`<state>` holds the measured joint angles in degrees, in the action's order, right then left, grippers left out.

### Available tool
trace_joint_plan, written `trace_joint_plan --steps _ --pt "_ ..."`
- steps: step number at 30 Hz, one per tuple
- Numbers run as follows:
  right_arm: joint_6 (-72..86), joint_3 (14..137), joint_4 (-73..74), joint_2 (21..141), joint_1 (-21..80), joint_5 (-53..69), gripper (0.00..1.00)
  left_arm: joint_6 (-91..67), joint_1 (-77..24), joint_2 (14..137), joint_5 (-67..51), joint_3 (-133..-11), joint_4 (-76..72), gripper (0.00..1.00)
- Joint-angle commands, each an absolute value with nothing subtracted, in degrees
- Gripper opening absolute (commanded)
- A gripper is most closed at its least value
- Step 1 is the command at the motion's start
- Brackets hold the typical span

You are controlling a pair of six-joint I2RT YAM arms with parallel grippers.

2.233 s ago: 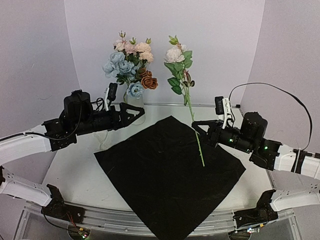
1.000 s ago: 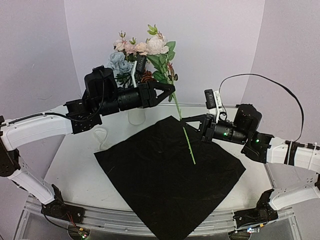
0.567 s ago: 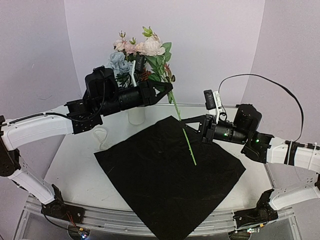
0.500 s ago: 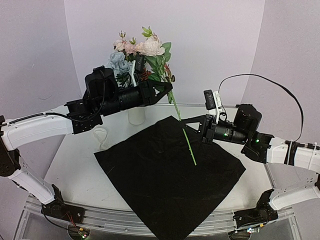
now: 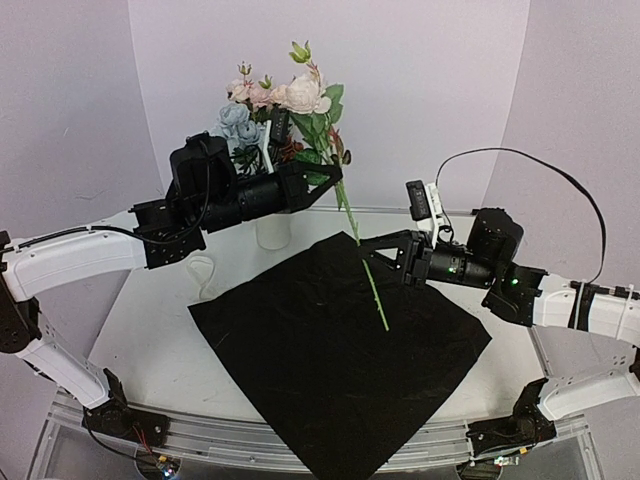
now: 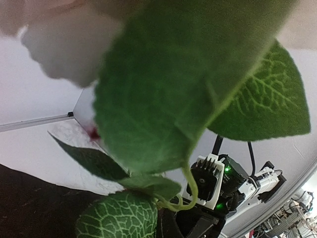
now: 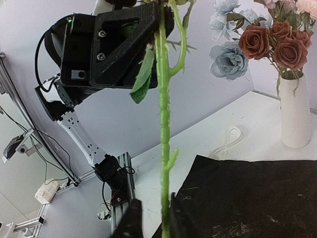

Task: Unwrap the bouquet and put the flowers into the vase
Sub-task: Pick up the fake flower from the wrapping paper, then insert the fake flower into the vase.

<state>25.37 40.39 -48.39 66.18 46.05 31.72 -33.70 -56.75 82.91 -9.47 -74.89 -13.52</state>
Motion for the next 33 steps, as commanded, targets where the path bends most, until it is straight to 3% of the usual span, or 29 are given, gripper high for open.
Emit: trace_joint_plan --steps 1,6,9,15,25,33 --pt "24.6 43.28 -51.6 65.83 46.33 32.46 0.48 -30.91 -56.96 81.01 -6.71 -75.37 -15.91 0.0" --pt "24.29 42.23 -50.08 65.2 46.39 28.72 0.76 -26.54 -56.96 76.77 -3.77 -72.98 -15.77 0.0" --pt "24.07 41.7 -48.6 64.63 46.34 26.79 0.82 -22.66 -56.95 72.7 -0.74 -70.64 -15.43 0.0" --pt "23.31 40.14 -46.46 62.98 46.39 24.04 0.84 -15.47 -56.95 64.37 9.89 -68.88 -11.58 0.0" --pt "22.01 38.64 -44.49 61.48 46.33 20.94 0.84 -5.57 -56.96 57.59 20.93 -76.23 8.21 0.0" --pt "22.28 39.97 -44.4 63.83 46.38 21.66 0.84 -2.6 -56.95 52.13 29.79 -73.24 10.62 0.0"
